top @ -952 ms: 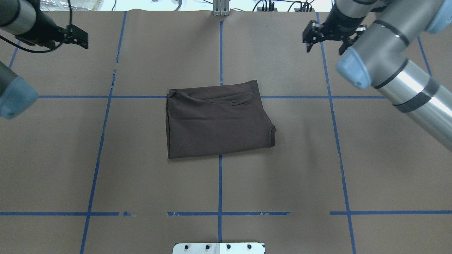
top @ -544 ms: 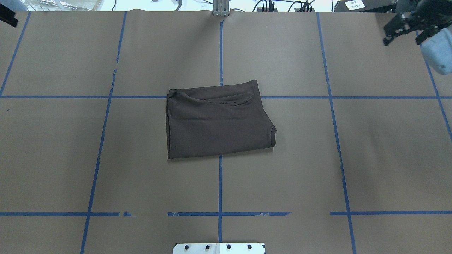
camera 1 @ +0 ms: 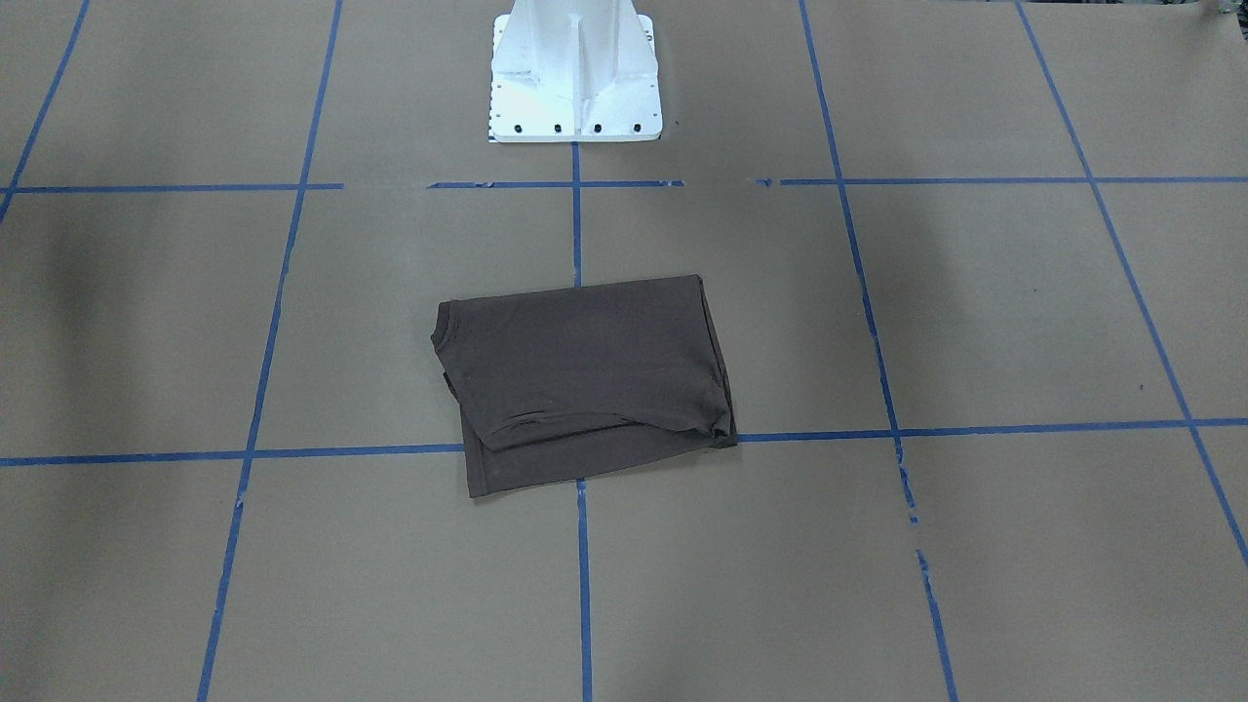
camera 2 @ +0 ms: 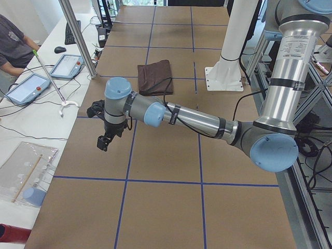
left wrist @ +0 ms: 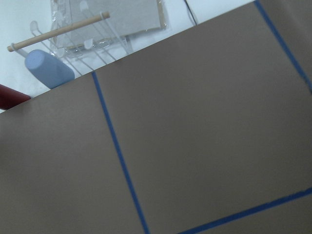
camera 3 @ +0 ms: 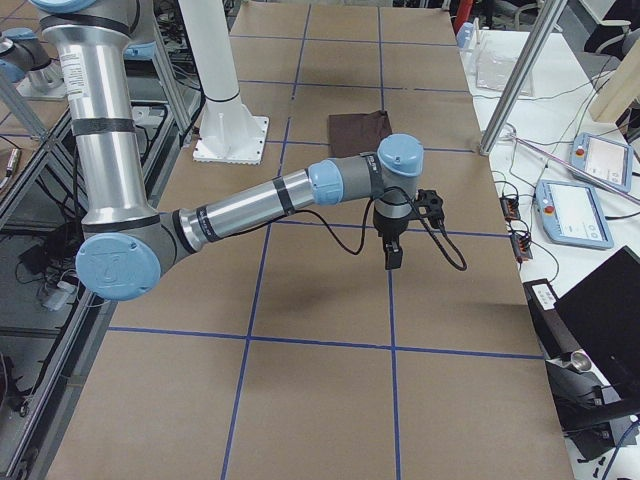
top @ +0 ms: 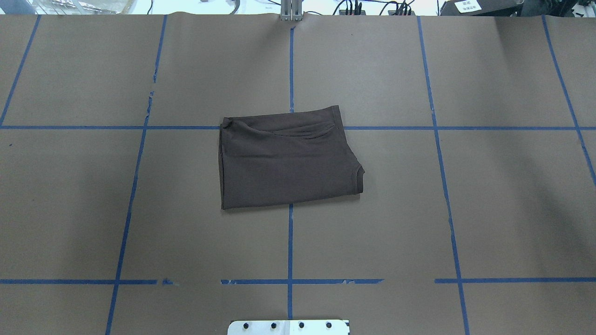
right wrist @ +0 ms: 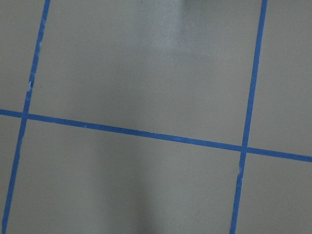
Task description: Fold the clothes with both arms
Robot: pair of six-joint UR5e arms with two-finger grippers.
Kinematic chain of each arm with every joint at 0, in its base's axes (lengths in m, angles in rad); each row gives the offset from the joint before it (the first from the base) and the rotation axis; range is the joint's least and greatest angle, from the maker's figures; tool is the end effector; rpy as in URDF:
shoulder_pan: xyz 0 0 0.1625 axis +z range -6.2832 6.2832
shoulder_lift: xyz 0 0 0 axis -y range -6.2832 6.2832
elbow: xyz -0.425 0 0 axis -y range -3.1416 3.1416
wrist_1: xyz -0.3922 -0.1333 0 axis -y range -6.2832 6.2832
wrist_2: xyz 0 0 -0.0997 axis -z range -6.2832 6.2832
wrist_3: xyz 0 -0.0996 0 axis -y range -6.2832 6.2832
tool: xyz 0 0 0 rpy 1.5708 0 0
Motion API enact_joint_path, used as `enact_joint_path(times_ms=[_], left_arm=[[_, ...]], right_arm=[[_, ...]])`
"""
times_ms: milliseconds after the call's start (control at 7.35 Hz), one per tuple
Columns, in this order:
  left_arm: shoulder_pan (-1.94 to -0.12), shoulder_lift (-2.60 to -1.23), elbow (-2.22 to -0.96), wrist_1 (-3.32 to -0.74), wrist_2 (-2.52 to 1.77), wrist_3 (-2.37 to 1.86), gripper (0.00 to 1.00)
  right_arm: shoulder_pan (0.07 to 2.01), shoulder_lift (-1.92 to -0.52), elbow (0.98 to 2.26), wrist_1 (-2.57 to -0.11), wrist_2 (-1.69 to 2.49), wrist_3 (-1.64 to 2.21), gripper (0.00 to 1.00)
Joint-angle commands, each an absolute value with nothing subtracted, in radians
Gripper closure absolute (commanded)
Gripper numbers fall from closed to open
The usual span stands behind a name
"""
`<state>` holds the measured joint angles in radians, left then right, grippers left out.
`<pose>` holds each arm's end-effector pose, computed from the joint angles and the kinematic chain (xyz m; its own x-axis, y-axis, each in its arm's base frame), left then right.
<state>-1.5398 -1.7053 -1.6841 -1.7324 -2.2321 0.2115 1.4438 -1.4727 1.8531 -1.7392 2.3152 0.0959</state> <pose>-0.0547 -0.5619 0.5199 0.7579 0.4553 -0.4673 -0.1918 0.8401 0.5075 -0.0004 -0.5228 0.4905 0.7201 -0.1406 0.6795 0.0551 0.9877 0.1460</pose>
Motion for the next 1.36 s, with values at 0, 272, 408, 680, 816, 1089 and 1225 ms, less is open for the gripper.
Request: enact_joint_path(times_ms=[0,272,408,680,816,1089,1225], left_arm=[[-1.542,-1.602,-1.665,-1.753,-2.223,0.221,0.00],[-1.545,-1.577,-1.667,-1.572,-2.218,0.221,0.00],[-1.543,-1.586,-1.734,-1.416,-2.218,0.221,0.00],[-1.543,-1.562,-1.761,-1.370,-2.220,0.227,0.00],[-1.543,-1.560,-1.735,-1.379,-2.221,0.227,0.00],[-1.545,-1.559,-1.645,-1.472,-2.233,0.361,0.00],[-1.545,-1.562,-1.644,-1.473,-2.259,0.362,0.00]], right_arm=[[1.443,-1.529,1.838,-1.738,2.309,0.087,0.00],[1.459,-1.612,1.836,-1.740,2.321,0.094,0.00],[1.486,-1.637,1.832,-1.740,2.353,0.092,0.00],[1.554,-1.684,1.804,-1.740,2.422,0.077,0.00],[1.590,-1.686,1.763,-1.738,2.437,0.005,0.00],[1.629,-1.690,1.729,-1.738,2.434,-0.077,0.00],[1.644,-1.706,1.735,-1.736,2.427,-0.078,0.00]])
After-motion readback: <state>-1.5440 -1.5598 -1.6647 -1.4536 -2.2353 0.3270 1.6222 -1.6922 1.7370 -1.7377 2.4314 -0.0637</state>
